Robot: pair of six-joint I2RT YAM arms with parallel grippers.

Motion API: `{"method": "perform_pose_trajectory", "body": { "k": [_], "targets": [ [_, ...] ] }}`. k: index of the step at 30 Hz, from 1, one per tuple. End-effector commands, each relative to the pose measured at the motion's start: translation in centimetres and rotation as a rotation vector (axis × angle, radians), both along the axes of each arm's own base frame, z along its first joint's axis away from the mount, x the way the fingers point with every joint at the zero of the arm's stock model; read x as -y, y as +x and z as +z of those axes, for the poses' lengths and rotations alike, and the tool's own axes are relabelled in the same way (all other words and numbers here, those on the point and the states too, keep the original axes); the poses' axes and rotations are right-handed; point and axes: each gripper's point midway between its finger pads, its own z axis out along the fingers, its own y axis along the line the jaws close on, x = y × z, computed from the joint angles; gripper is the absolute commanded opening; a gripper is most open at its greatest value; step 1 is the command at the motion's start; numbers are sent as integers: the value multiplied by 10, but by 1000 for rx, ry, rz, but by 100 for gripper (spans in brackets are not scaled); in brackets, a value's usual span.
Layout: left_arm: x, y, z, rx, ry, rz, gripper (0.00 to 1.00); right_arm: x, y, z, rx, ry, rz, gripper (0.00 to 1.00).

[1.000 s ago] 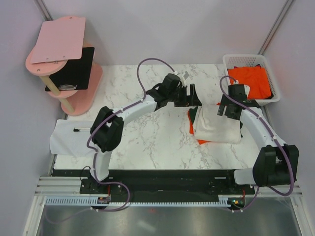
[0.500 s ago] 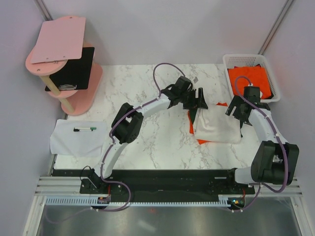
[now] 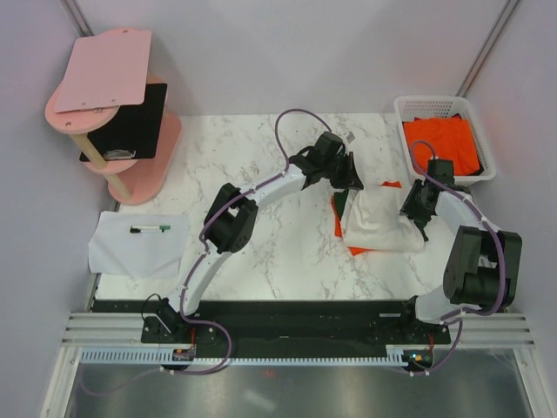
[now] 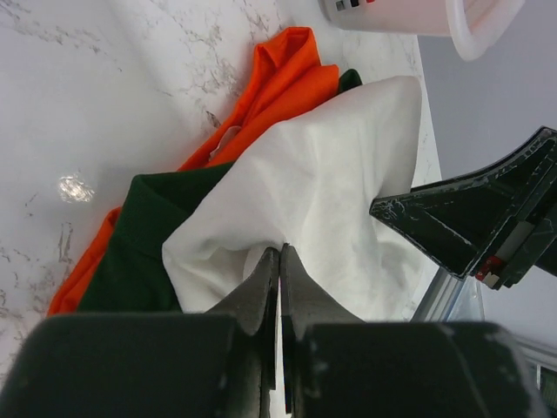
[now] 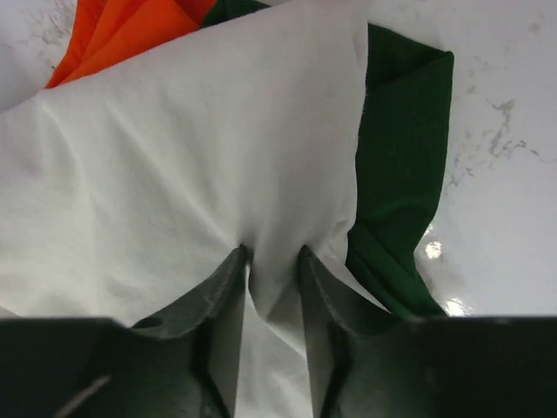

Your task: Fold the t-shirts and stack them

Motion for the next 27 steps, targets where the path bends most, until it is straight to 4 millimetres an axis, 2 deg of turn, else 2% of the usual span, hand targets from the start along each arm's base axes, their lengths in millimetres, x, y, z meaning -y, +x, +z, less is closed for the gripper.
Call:
{"method": "perform_pose_trajectory", "body": {
  "k": [1, 2, 5, 6, 7, 8, 9, 10, 11, 15, 16, 17, 18, 19, 21, 23, 24, 25, 27],
  "targets": [
    [6, 3, 5, 10, -16, 3, 2, -14, 24, 8, 102, 80, 53, 29],
    [5, 3, 3, 6, -12, 3, 2, -15, 26, 10, 107, 84, 60, 17],
    [0, 3, 3, 11, 4, 17, 2, -17, 29, 15, 132, 93, 74, 2],
    [-2, 2, 4, 18, 10, 18, 2, -18, 30, 17, 141, 96, 78, 1],
    [-6, 4, 14, 39, 9, 30, 2, -18, 32, 21, 153, 93, 82, 0],
    [-10, 1, 9, 31, 25, 32, 2, -18, 33, 24, 163, 93, 86, 0],
    [-13, 1, 12, 43, 25, 35, 2, -19, 34, 27, 170, 94, 88, 0],
    [-16, 0, 29, 69, 13, 42, 2, -20, 34, 32, 185, 96, 94, 0],
    [-23, -5, 18, 57, 37, 45, 2, -19, 35, 35, 194, 92, 95, 0],
    [-42, -15, 39, 102, 28, 81, 2, -20, 36, 51, 239, 85, 101, 0],
    [-49, -17, 33, 100, 43, 96, 2, -21, 35, 52, 239, 84, 104, 0],
    [-52, -20, 49, 124, 25, 100, 2, -20, 37, 55, 247, 81, 104, 0],
    [-54, -21, 52, 130, 25, 102, 2, -20, 37, 58, 254, 81, 105, 0],
    [-60, -23, 50, 133, 38, 112, 2, -21, 37, 60, 258, 83, 110, 0],
    [-65, -26, 65, 164, 31, 115, 2, -22, 38, 63, 270, 86, 115, 0],
    [-72, -28, 66, 172, 38, 126, 2, -23, 39, 65, 276, 90, 121, 0],
    [-74, -31, 78, 184, 24, 124, 2, -24, 40, 64, 275, 94, 123, 0],
    [-77, -34, 76, 179, 30, 127, 2, -24, 41, 62, 273, 98, 124, 0],
    [-80, -39, 88, 192, 14, 128, 2, -27, 42, 55, 259, 116, 131, 0]
  ]
}}
